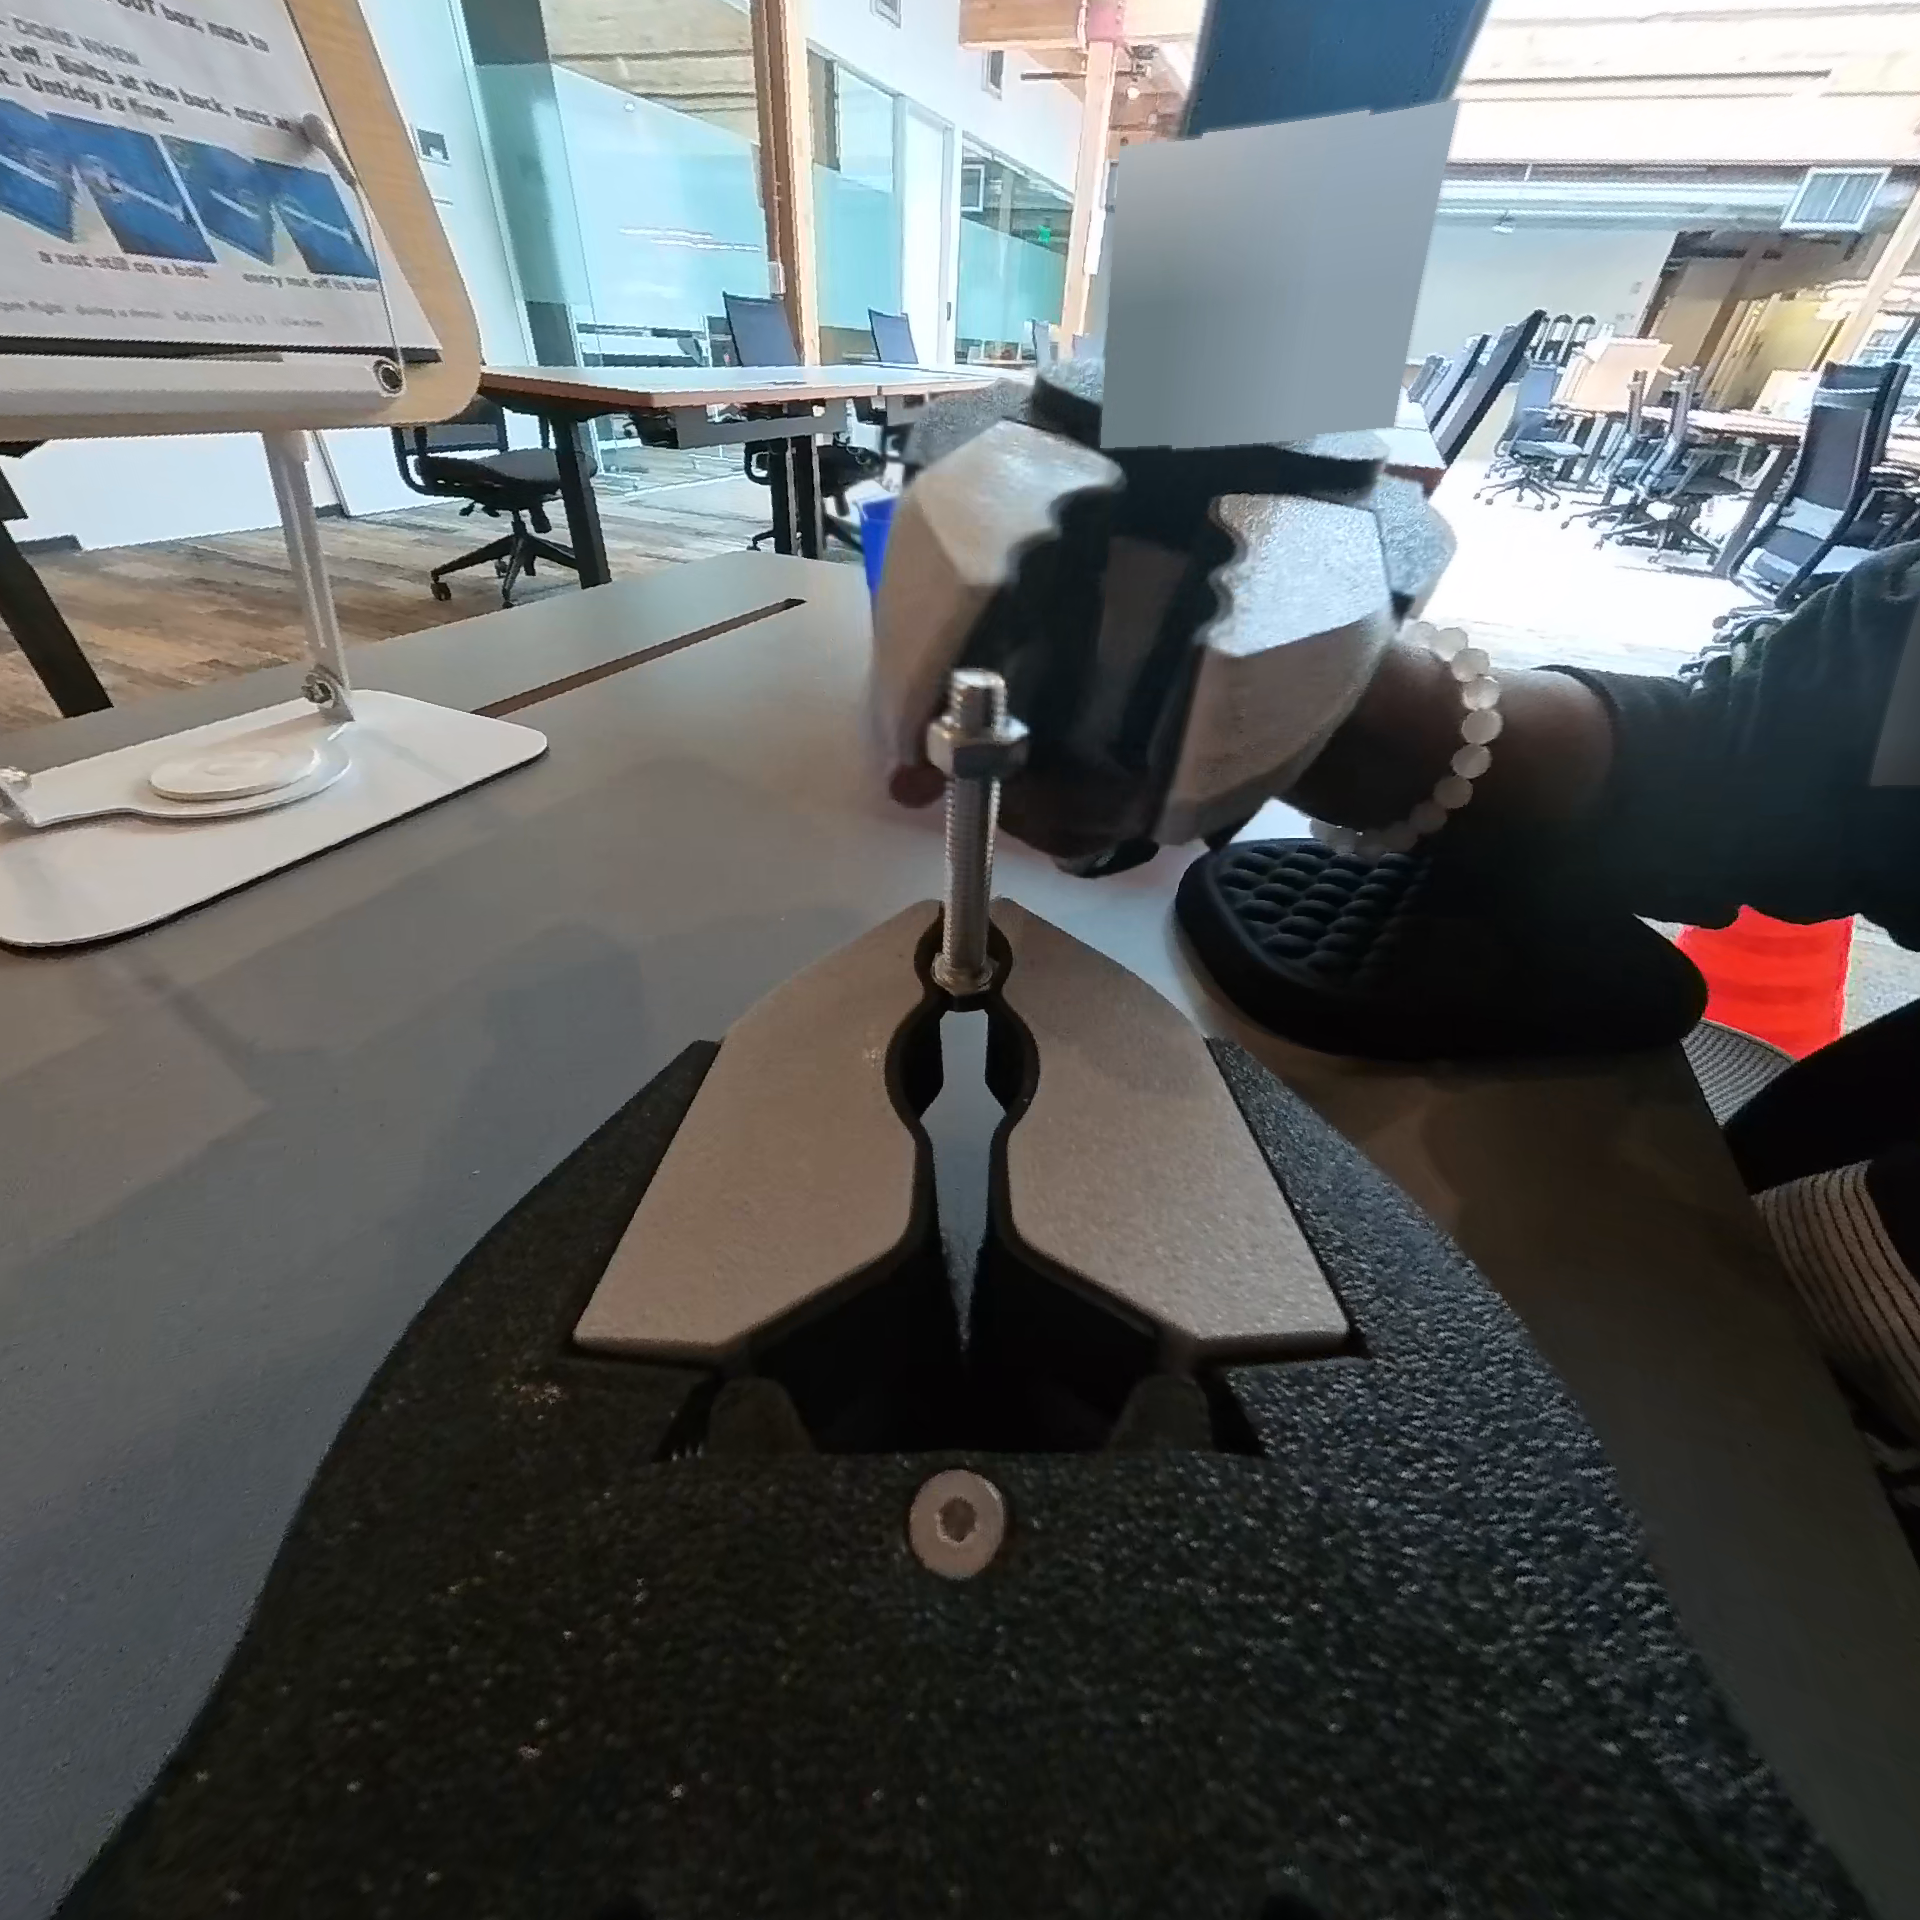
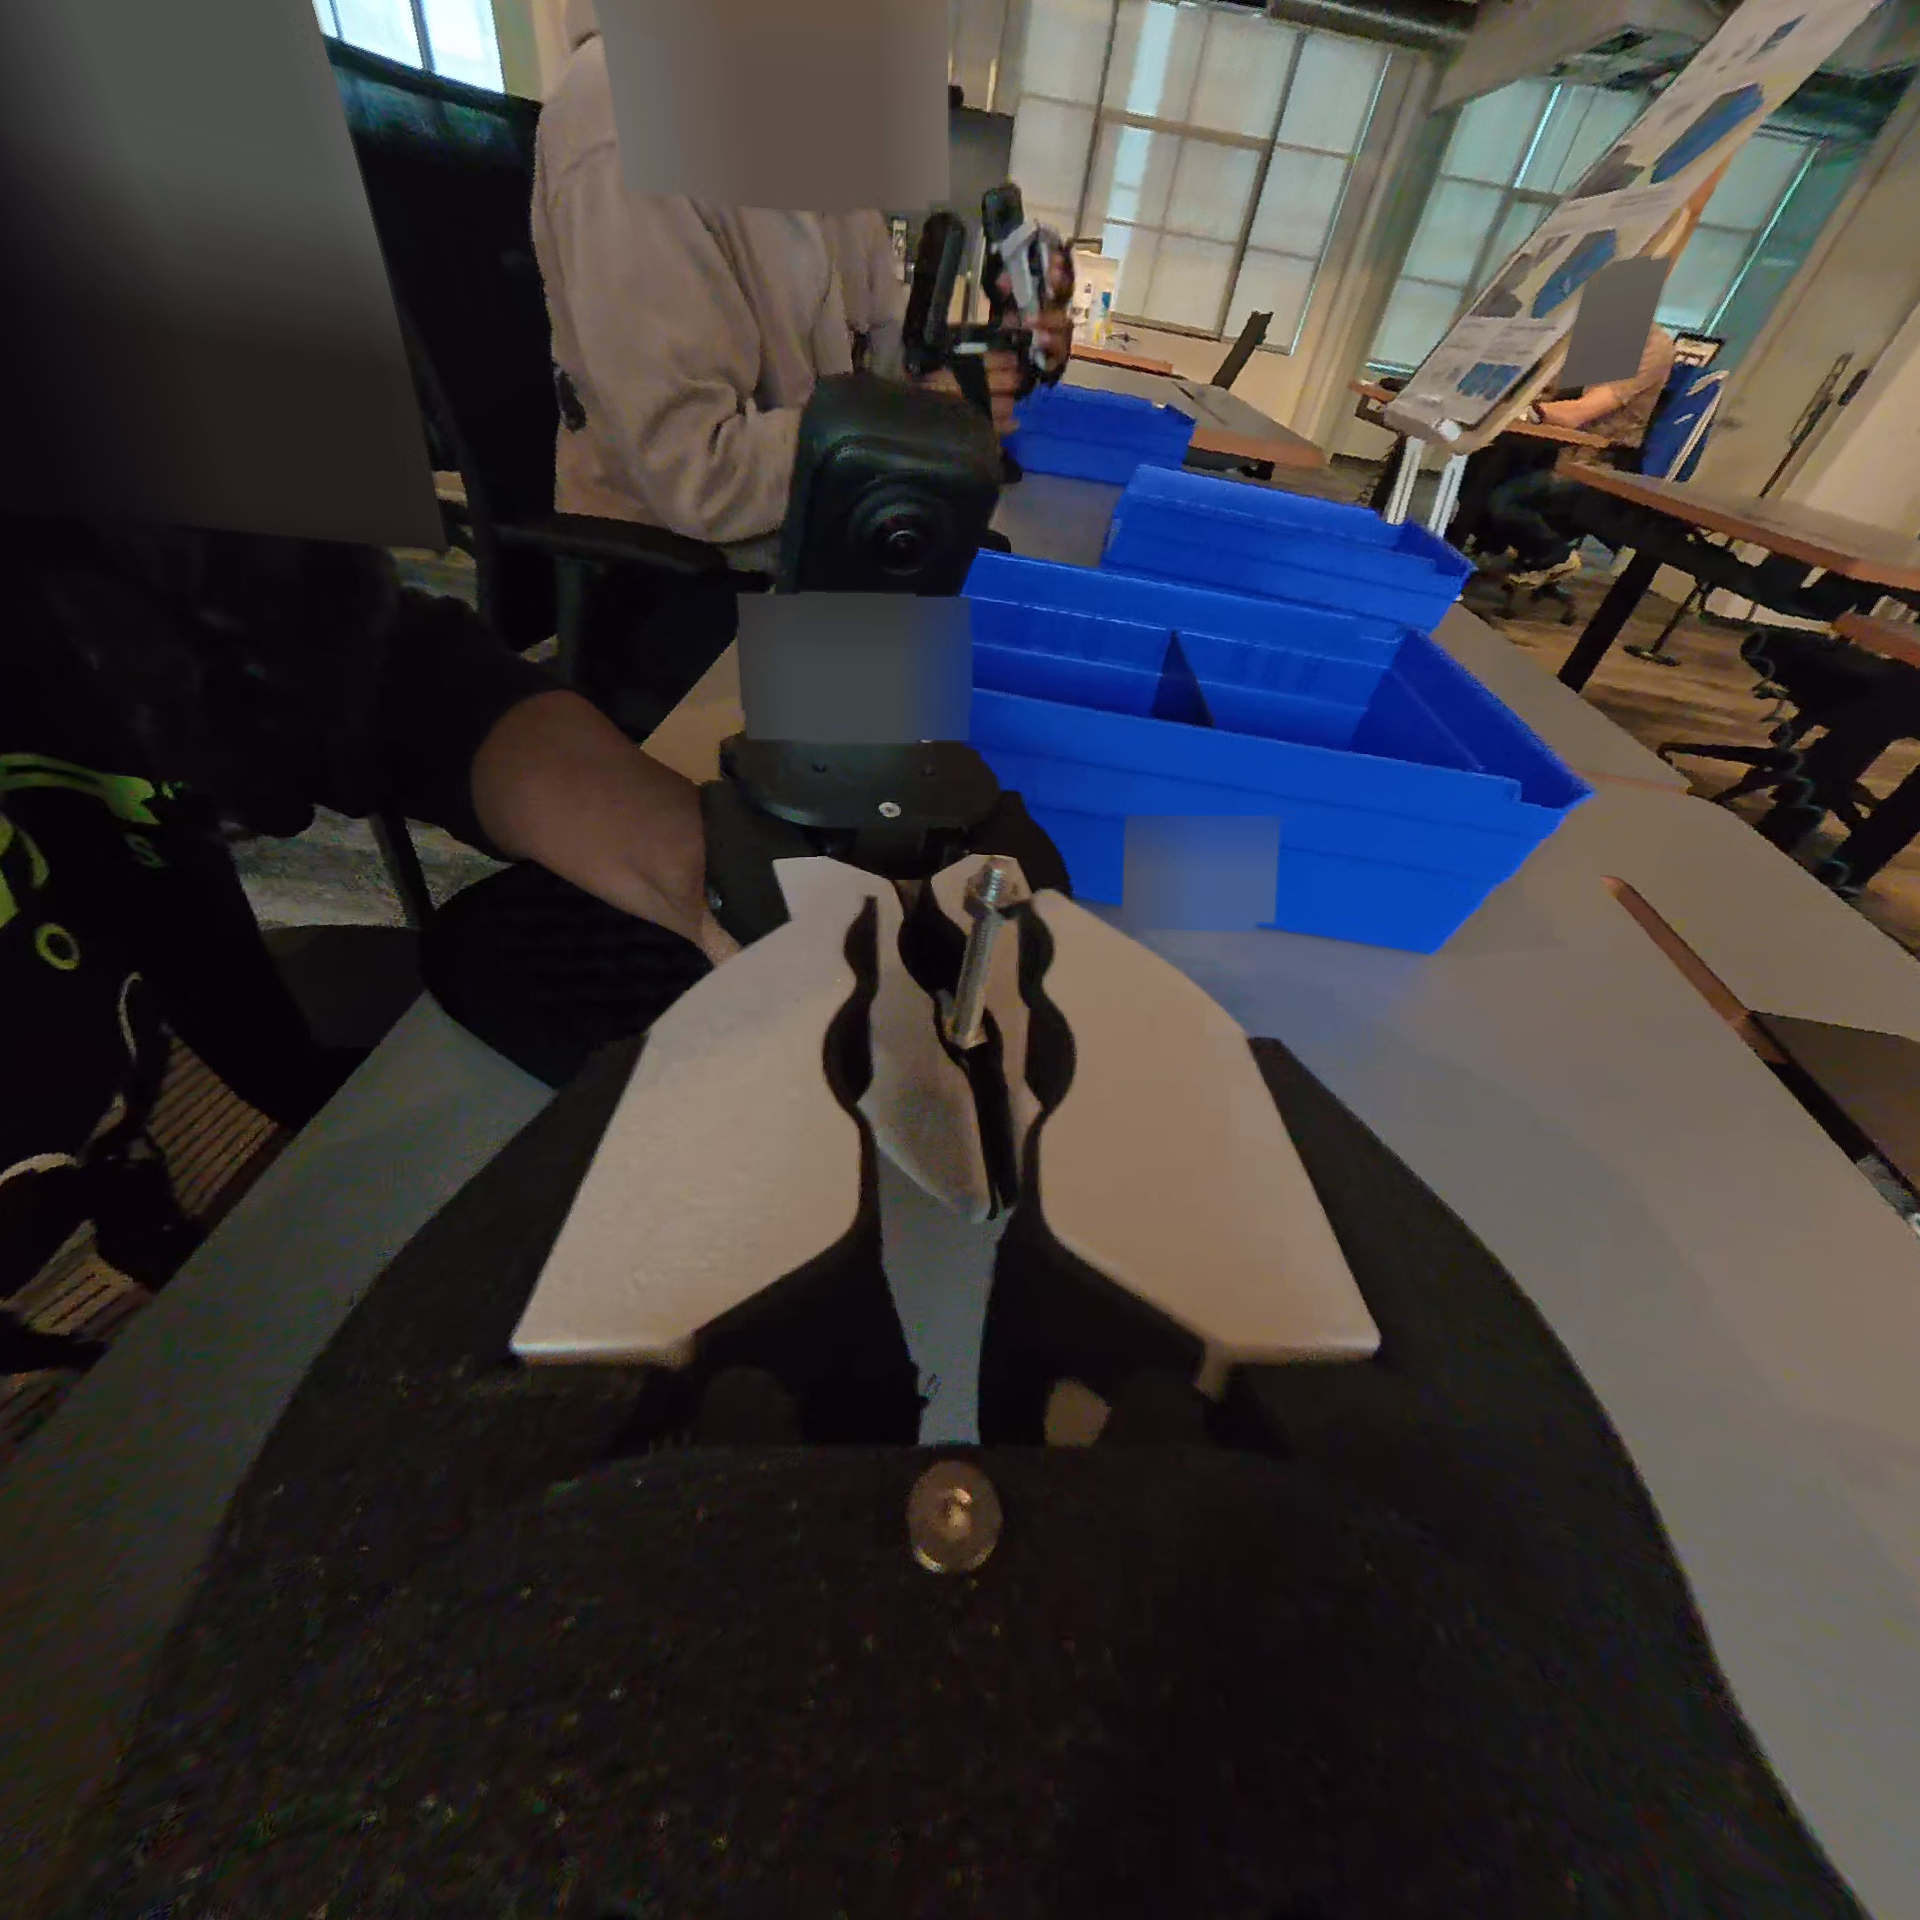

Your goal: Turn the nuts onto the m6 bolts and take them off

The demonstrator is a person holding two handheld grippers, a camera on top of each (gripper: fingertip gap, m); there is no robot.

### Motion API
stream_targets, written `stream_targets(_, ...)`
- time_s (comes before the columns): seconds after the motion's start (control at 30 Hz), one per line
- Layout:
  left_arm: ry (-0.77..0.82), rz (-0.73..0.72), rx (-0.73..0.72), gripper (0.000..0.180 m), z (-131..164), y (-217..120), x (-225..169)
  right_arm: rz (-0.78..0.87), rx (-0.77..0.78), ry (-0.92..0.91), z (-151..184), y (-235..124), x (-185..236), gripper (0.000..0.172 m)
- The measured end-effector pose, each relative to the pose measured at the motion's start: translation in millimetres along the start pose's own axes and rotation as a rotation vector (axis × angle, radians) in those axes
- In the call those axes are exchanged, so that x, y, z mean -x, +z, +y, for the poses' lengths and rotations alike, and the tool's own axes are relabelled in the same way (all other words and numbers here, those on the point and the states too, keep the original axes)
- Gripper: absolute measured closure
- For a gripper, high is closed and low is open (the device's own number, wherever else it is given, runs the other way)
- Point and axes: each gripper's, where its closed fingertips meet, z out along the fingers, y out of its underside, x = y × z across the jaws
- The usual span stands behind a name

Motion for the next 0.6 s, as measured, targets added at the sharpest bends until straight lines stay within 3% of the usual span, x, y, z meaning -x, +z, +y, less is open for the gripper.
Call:
stream_targets(0.07,0.001,-0.003,-0.003,0.18,-0.3,-0.3,0.3,0.008,0.006,0.002,-1.1,-3.5,-2.3,0.163)
stream_targets(0.17,-0.002,0.0,-0.002,0.18,-0.1,-0.1,0.3,-0.008,-0.035,0.05,-6.5,-6.4,-3.1,0.164)
stream_targets(0.27,0.005,0.001,0.003,0.18,0.4,0.2,-0.6,0.026,-0.013,0.026,-1.3,-1.6,-6.1,0.138)
stream_targets(0.4,0.002,-0.002,-0.002,0.18,-0.2,-0.2,0.1,0.003,0.002,0.01,-2.5,-3.4,-1.2,0.164)
stream_targets(0.47,-0.003,-0.001,-0.002,0.18,-0.3,-0.3,0.5,-0.015,-0.027,0.045,-7.2,-6.2,-0.8,0.166)
stream_targets(0.53,0.003,0.003,0.001,0.18,0.1,0.1,-0.5,0.004,-0.029,0.055,-5.5,-5.4,-4.5,0.161)
stream_targets(0.6,0.009,0.003,0.004,0.18,0.5,0.4,-1.2,0.026,-0.006,0.036,-1.0,-1.9,-6.2,0.143)
